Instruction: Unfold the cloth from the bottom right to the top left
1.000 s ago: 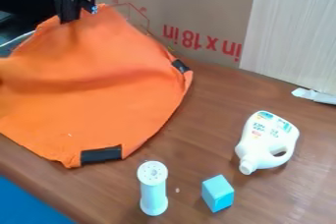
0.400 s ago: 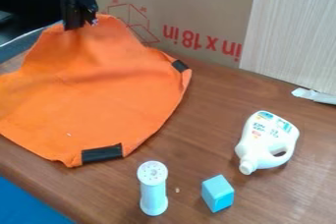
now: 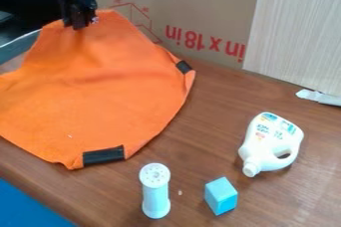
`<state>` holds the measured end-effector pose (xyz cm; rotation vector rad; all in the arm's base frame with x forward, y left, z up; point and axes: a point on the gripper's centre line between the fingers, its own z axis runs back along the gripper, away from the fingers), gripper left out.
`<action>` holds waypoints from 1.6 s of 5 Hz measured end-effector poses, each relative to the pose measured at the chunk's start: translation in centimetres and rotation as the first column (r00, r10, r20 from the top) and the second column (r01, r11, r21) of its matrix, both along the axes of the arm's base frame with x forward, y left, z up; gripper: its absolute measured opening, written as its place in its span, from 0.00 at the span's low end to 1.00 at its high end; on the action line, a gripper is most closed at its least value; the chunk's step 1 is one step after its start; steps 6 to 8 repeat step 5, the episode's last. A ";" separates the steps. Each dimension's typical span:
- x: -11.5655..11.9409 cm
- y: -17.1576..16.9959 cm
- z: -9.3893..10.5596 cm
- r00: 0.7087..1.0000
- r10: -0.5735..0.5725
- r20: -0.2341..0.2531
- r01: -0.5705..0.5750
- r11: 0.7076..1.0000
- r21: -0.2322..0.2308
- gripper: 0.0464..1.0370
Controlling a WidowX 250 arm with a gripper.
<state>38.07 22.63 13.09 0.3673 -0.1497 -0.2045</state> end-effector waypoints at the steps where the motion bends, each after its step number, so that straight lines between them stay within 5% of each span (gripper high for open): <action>1: -0.2 0.0 0.3 0.999 0.009 0.039 -0.009 1.000 -0.008 0.75; 2: -0.3 0.1 0.9 0.996 0.010 0.083 -0.011 1.000 0.004 0.96; 3: -0.8 0.2 1.4 0.995 0.028 0.093 -0.026 0.999 -0.020 0.96; 4: -2.7 -0.4 1.5 0.995 0.098 0.032 -0.092 0.981 -0.172 0.96; 5: -6.4 -2.0 3.6 0.989 0.143 0.032 -0.131 0.962 -0.240 0.96; 8: -6.4 -2.0 3.6 0.989 0.143 0.032 -0.131 0.962 -0.240 0.96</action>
